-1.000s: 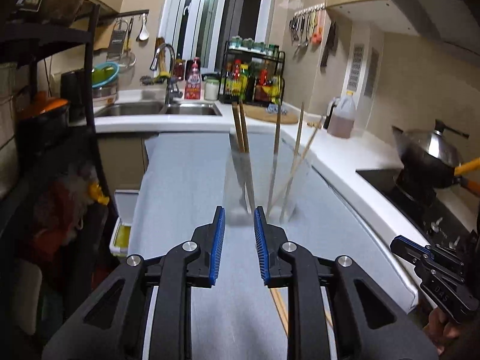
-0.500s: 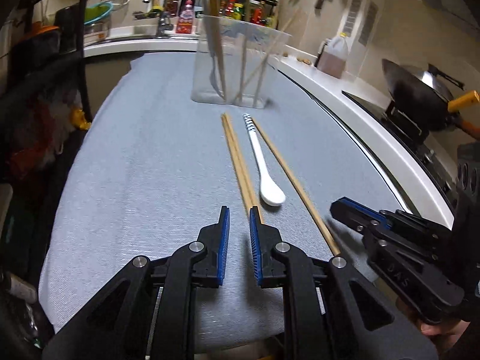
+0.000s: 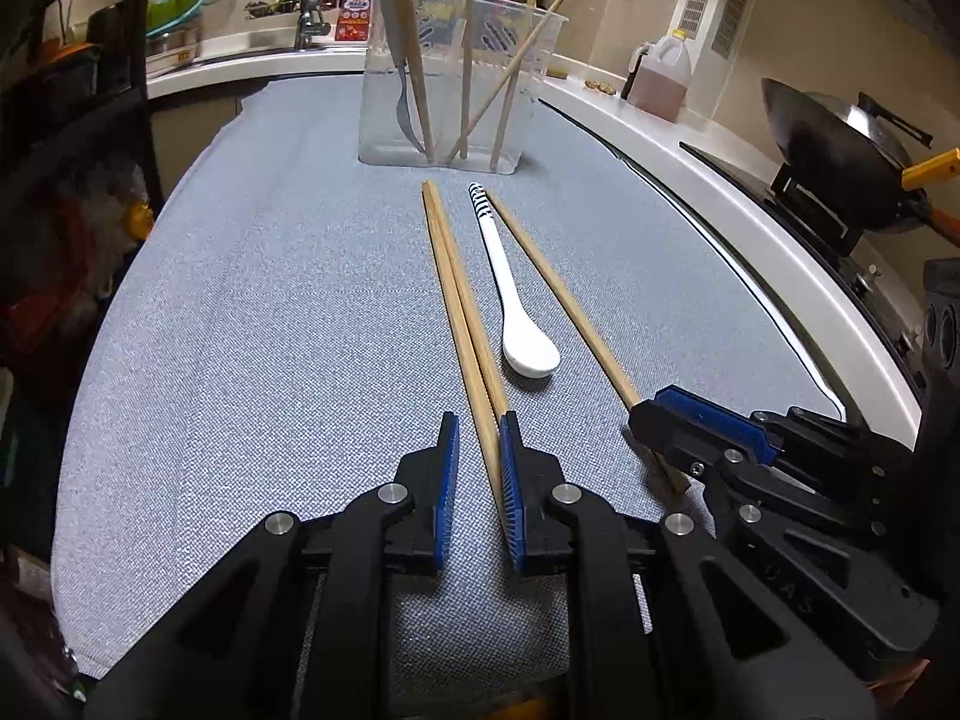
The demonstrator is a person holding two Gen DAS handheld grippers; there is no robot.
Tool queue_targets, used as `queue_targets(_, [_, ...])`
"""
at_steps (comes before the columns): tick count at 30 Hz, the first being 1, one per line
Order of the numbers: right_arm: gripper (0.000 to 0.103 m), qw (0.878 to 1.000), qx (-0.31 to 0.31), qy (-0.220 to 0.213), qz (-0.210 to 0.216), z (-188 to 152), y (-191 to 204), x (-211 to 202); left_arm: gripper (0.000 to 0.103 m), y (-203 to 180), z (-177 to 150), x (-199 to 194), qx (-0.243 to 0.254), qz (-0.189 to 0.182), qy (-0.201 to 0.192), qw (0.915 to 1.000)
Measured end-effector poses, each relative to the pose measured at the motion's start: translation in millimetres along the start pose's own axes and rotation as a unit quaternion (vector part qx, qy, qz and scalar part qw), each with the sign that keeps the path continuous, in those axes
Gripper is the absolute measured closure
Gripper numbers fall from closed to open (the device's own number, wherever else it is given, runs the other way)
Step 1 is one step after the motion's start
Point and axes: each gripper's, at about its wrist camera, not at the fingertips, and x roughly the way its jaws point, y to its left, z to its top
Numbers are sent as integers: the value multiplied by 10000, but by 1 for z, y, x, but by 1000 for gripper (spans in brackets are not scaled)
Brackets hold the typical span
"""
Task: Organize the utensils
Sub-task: 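Move both open grippers back down to the remaining chopsticks, then grasp a wooden chopstick with the left gripper while the right gripper grasps another chopstick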
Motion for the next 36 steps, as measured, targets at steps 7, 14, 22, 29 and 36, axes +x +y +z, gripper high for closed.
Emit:
queue_targets(7, [96,9997,48,16,-248,-2,-5,0,89,8,1,-4,-70,462,-105,9989])
queue_targets(14, [97,9979,281,-79,-584,-6,-15,-5,89,-3,-1,0,273,580,-134,9979])
queue_targets(22, [94,9979,243,-65,-599,-7,-16,-5,97,6,0,-2,119,776,-198,9967])
queue_targets(29, [94,9977,227,-118,-635,-8,-15,-5,96,6,0,-2,196,800,-258,9963])
queue_targets(36, [96,9971,261,-142,-698,-8,-15,-4,97,11,0,-3,48,939,-277,9952])
